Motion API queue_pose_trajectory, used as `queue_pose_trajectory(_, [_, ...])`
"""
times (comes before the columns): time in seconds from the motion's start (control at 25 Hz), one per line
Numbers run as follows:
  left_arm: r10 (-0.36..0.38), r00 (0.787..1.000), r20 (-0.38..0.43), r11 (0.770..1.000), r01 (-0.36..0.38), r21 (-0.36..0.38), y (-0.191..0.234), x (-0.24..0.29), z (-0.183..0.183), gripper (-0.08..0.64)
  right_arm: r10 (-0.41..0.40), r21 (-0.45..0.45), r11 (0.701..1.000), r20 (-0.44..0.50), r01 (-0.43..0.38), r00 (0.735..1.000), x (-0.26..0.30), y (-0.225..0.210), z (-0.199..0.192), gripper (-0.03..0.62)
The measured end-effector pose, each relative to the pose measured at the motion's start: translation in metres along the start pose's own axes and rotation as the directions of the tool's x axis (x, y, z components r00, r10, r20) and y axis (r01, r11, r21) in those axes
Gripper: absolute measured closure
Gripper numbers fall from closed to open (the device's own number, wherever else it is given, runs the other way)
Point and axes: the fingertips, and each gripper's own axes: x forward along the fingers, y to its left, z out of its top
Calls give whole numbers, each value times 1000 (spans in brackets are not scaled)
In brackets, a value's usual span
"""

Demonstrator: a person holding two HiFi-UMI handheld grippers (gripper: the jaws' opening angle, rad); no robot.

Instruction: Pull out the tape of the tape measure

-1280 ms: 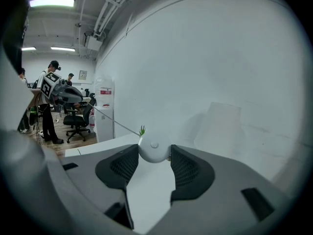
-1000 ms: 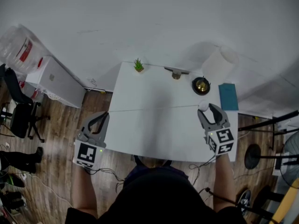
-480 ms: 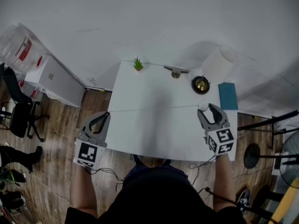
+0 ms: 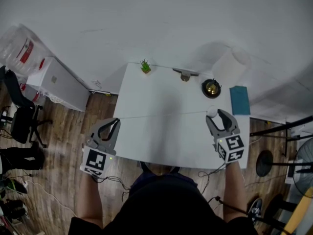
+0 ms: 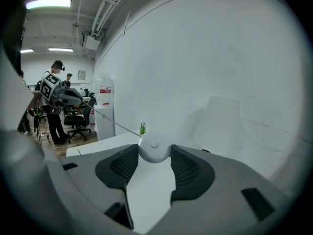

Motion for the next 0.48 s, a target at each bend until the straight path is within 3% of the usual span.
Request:
queue_pose_trajectory(0.24, [-21,1000,-1,1000,21,-4,-6,6,-4,551,15,-8,1000,-10,-15,1000,4,9,1,377])
queue_pose_trajectory(0.4, [-38,999,10,998,37,59,-9,10,-4,551,10,11,1000,-40,-9,999,5,12,-2,377])
queue_pose_trajectory(0.48, [-43,999,5,998,42,41,-11,12,-5,551,15,2,1000,-34,-15,999,6,11,-5,377])
